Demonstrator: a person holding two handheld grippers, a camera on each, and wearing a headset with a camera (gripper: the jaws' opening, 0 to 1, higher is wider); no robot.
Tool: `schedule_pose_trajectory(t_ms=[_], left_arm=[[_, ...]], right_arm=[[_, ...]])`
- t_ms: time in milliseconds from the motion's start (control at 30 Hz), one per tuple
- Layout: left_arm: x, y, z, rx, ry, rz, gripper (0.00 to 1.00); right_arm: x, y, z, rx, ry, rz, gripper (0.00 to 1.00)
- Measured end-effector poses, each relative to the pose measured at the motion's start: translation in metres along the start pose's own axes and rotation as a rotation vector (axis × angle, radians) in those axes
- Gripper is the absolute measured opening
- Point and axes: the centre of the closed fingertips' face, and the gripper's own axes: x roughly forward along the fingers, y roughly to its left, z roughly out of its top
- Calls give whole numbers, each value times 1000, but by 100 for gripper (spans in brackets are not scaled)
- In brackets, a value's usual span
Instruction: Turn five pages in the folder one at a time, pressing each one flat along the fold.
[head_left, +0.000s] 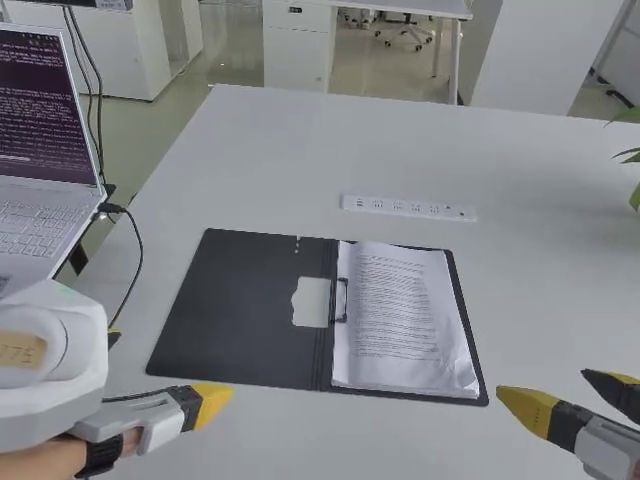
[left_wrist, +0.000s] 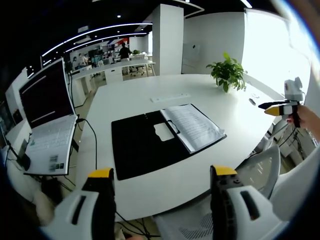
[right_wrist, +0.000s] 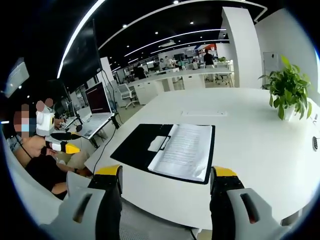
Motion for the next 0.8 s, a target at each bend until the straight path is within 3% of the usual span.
schedule_pose_trajectory(t_ms=[800], left_arm=[[-1,3,0,5,3,3,78]], right_arm=[[0,-1,-1,-6,7,-2,71]])
